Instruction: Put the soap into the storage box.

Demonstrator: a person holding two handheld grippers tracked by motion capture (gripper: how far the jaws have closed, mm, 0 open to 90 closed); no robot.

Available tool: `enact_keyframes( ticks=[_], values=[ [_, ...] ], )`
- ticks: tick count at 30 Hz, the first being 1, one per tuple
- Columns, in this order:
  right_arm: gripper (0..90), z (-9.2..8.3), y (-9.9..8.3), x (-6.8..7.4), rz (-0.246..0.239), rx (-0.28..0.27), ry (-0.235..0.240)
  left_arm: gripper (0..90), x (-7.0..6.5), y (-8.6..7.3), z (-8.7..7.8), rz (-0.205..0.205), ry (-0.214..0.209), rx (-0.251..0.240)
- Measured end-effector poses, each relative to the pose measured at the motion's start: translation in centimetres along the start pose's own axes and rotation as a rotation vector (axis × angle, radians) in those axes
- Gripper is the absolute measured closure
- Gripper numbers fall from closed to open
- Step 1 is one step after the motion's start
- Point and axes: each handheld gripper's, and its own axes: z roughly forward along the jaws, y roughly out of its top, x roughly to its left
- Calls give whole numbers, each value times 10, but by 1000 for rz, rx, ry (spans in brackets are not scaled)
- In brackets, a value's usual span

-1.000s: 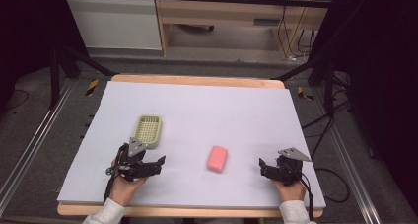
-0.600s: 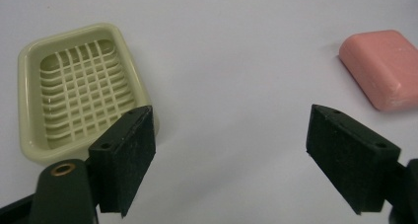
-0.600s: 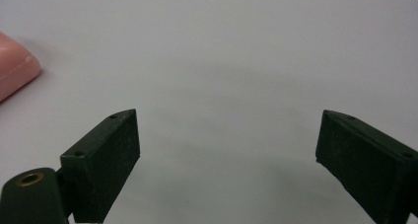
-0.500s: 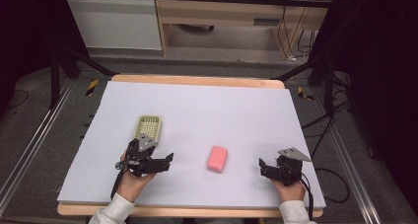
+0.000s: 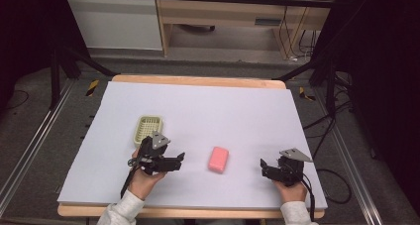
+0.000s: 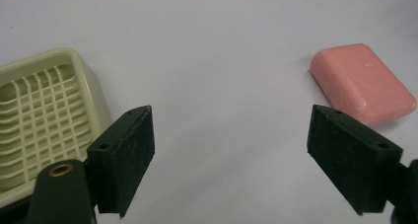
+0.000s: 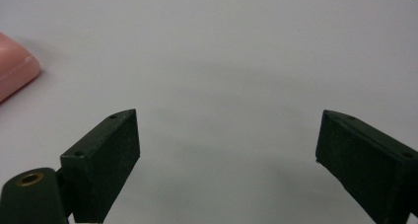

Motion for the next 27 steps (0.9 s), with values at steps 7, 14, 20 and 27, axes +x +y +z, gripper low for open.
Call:
enact_keyframes(
  ticks=[7,14,20,27],
  values=[
    [100,0,0,0,0,0,0,181,-8,7,7,0,-9,8],
    [100,0,0,0,1,1,2,180,-16,13,13,10,-19,10],
    [100,0,0,0,3,4,3,177,-25,18,20,19,-31,23],
    [100,1,0,0,2,6,4,175,-34,23,28,36,-35,42]
  ],
)
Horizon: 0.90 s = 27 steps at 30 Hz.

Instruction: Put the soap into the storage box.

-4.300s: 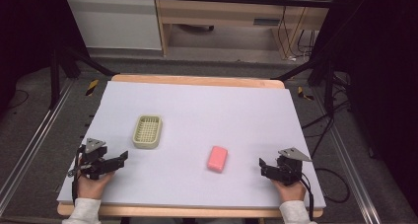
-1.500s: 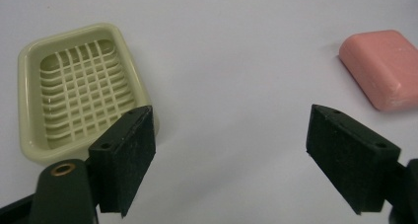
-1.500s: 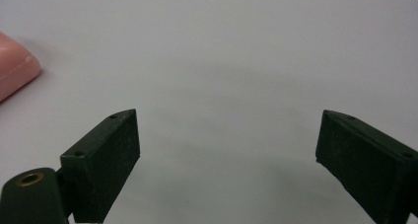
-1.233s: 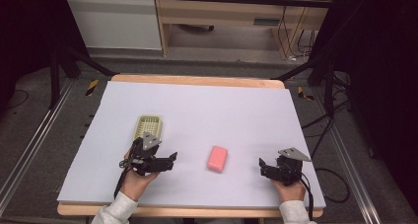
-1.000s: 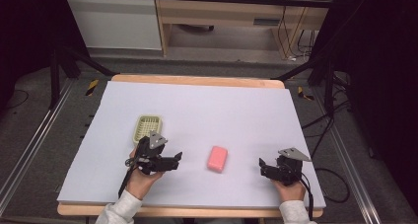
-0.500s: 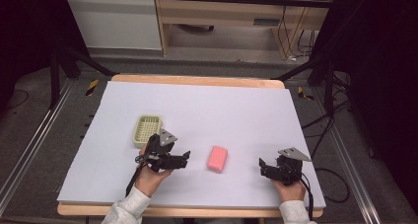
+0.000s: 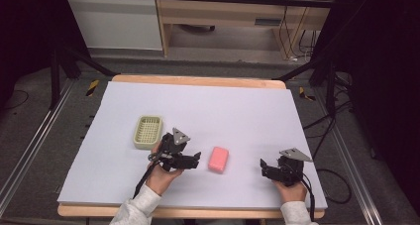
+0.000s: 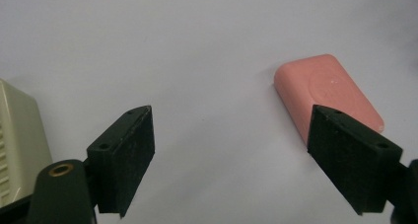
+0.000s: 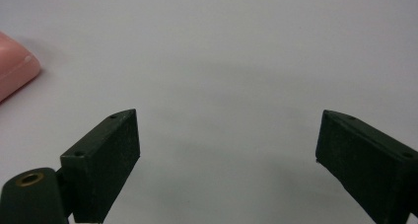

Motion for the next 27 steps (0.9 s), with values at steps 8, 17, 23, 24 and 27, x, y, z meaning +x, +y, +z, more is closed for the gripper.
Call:
enact_keyframes(
  ticks=[8,17,23,24,27],
  values=[
    [100,0,0,0,2,1,1,174,-9,6,6,11,-24,16],
    [100,0,0,0,2,3,3,177,-20,9,16,37,-44,41],
    [100,0,0,0,3,3,4,181,-27,13,20,35,-64,38],
    [100,0,0,0,2,2,3,181,-28,13,21,35,-64,36],
    [100,1,0,0,2,3,3,181,-31,15,24,37,-69,42]
  ],
)
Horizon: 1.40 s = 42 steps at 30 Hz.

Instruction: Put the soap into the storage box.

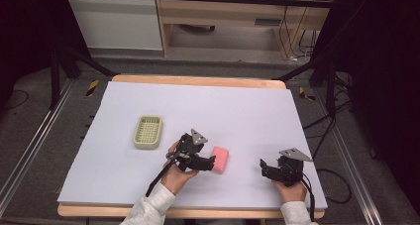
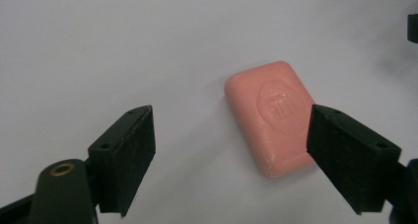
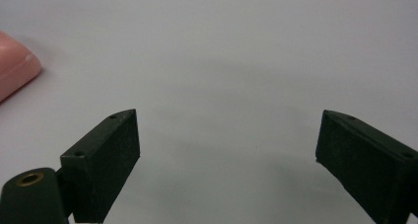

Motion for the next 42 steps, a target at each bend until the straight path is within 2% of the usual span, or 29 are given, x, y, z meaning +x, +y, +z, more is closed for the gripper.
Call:
enact_keyframes(
  ticks=[13,24,35,42],
  values=[
    [100,0,0,0,0,0,0,178,-13,7,19,4,-13,19],
    [100,0,0,0,-2,3,2,171,-19,9,32,0,-22,44],
    [100,0,0,0,-2,3,3,157,-26,10,47,4,-19,78],
    [100,0,0,0,-3,4,4,177,-31,9,55,1,-21,113]
  ],
)
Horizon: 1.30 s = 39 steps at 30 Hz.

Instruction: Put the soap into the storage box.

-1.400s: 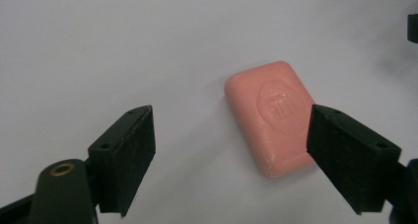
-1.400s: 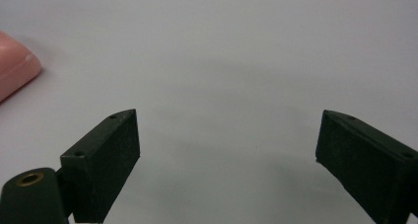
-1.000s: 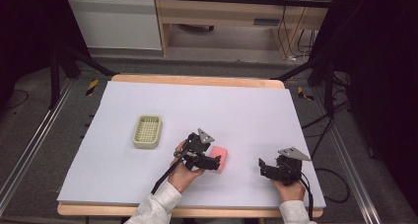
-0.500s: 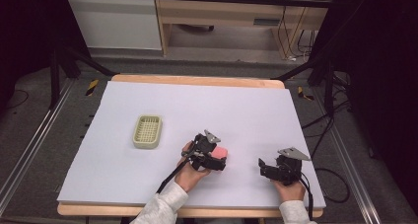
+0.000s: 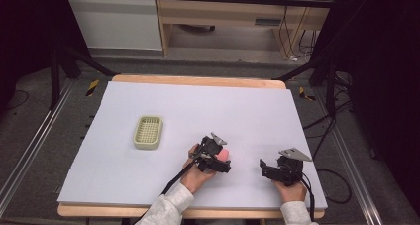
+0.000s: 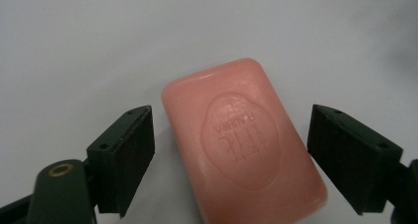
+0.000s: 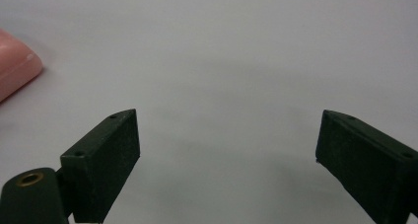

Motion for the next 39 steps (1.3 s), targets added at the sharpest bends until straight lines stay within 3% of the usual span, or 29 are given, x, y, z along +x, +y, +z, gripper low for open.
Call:
enact_keyframes(
  ticks=[17,27,32,39],
  values=[
    [100,0,0,1,1,3,-1,248,0,1,5,-49,-8,16],
    [100,0,0,0,-1,6,1,317,-2,2,5,-39,-7,29],
    [100,0,0,0,-1,6,1,347,-1,3,5,-58,-24,45],
    [100,0,0,0,2,6,2,360,-4,5,5,-43,-4,67]
  ],
)
